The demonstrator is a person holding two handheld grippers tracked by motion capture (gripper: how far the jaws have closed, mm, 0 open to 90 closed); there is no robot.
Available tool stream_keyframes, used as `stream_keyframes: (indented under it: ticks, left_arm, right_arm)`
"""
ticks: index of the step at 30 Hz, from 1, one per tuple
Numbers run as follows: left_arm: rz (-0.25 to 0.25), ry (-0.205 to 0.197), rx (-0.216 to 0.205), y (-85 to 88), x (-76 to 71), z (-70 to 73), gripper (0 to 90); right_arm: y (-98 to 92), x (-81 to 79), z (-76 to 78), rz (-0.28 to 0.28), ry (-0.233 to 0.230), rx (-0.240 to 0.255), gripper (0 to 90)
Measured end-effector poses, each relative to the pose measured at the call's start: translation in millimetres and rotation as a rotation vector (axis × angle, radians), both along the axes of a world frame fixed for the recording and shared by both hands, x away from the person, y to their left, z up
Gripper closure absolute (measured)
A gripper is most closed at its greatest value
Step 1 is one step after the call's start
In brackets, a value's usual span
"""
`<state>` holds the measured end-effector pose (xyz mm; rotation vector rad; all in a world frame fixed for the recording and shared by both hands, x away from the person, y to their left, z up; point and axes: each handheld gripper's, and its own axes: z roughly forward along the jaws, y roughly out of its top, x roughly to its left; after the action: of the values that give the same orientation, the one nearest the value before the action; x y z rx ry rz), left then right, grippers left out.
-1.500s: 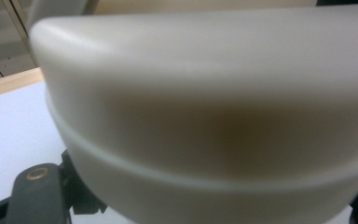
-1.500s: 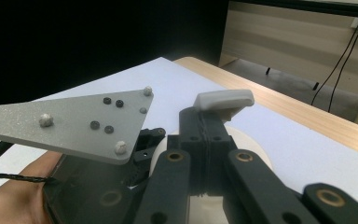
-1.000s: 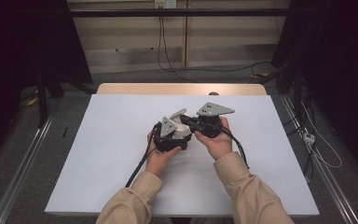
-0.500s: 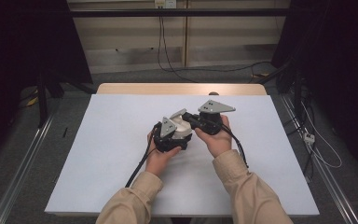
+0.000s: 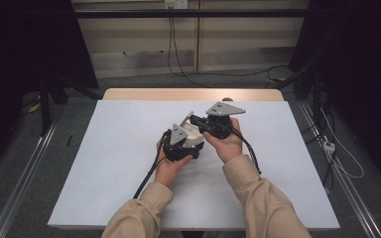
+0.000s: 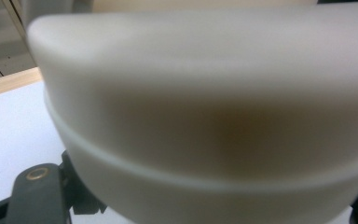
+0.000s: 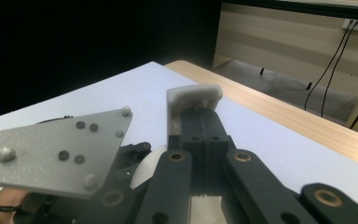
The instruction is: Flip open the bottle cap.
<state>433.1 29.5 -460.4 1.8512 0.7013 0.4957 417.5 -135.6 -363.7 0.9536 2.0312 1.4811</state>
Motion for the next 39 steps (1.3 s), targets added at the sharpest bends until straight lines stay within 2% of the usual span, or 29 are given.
stream_keyframes:
  ticks: [13,27,31,39]
  left_arm:
    - [0.014,0.009,-0.015,-1.3,-1.0,-0.5,18.8]
    - [0.003,0.007,-0.003,-0.1,0.3,0.0,18.8]
    - [0.013,0.012,-0.012,-0.9,-0.6,-0.4,18.8]
    - [0.009,0.013,-0.011,-1.1,-0.4,-0.5,18.8]
  right_arm:
    - [6.8,7.2,3.8,0.011,-0.005,-0.001,90.0]
    - [13.6,15.7,4.7,0.018,-0.004,0.002,90.0]
    - [15.3,18.3,4.0,0.024,-0.006,-0.020,90.0]
    - [20.0,23.6,3.0,0.028,-0.003,-0.017,90.0]
